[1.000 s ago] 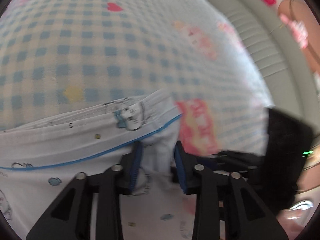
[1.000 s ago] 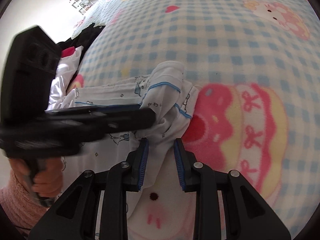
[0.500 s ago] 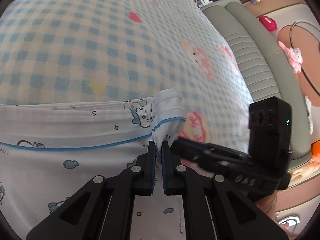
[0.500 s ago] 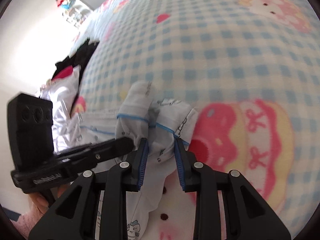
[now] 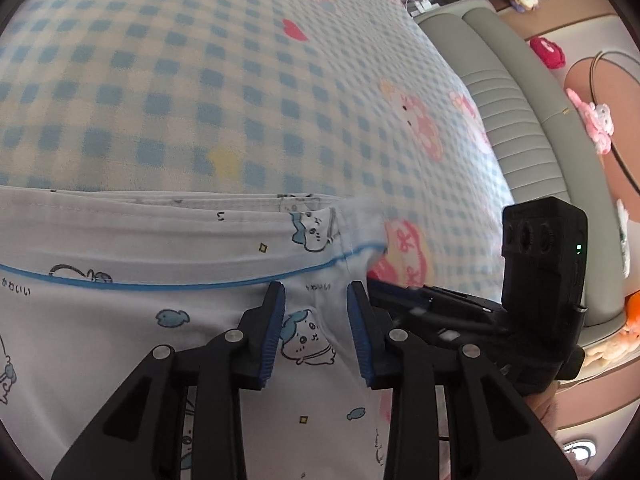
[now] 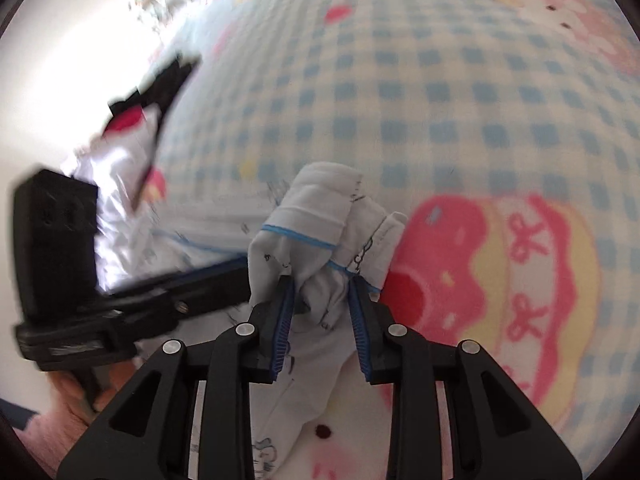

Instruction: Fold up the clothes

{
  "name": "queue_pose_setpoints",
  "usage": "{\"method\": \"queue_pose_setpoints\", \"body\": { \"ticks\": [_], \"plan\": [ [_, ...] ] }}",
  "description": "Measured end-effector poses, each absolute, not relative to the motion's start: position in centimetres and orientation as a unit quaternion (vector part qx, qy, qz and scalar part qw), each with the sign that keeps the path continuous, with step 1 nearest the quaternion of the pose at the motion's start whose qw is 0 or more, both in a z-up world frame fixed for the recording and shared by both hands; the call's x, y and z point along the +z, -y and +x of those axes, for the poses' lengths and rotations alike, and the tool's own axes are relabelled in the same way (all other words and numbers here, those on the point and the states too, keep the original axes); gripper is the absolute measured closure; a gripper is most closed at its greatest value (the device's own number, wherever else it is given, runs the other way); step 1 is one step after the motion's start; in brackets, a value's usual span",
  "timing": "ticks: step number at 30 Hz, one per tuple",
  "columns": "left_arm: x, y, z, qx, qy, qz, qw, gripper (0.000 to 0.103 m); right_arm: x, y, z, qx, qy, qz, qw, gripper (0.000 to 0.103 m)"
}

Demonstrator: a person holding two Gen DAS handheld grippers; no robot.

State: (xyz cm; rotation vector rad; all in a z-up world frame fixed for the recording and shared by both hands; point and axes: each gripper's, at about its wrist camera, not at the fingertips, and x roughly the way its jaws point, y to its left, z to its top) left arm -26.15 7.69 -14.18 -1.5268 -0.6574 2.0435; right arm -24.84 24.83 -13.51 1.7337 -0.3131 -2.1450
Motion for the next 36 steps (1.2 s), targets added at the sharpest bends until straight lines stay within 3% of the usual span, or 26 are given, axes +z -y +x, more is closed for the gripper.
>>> {"method": "queue_pose_setpoints", "body": {
  "ticks": [8,13,18,22,28,33,36],
  "plan": [
    [-14.5,-8.2,-26.2,0.757,0.21,-0.571,0.241,0.069,-14.3,-25.5,-22.9,-0.77,0.011,0.629,0.105,0.077],
    [-14.3,-8.2,-26.0,0.756,0.203,-0.571,0.246,0.069,-13.0,-26.6,-22.1,-0.792,0.001,0.607,0.065,0.071],
    [-14.5,-7.5,-26.0,0.749,0.213,-0.575,0.251,0.069,-10.4,-28.1,-21.3,-0.813,0.069,0.573,0.078,0.067],
    [-13.6,-6.9,-25.6,0.746,0.235,-0.562,0.27,0.067,-8.4,-28.7,-21.0,-0.818,0.158,0.534,0.145,0.067],
    [-11.2,-4.0,-23.6,0.773,0.221,-0.533,0.263,0.065,-6.5,-25.7,-21.8,-0.838,0.105,0.514,0.151,0.066],
    [-11.9,-0.4,-24.1,0.781,0.231,-0.533,0.229,0.065,-10.5,-25.4,-24.1,-0.812,0.092,0.559,0.143,0.066],
    [-12.9,1.4,-24.4,0.796,0.203,-0.545,0.168,0.065,-12.3,-26.8,-24.5,-0.804,0.105,0.576,0.109,0.074]
  ]
}}
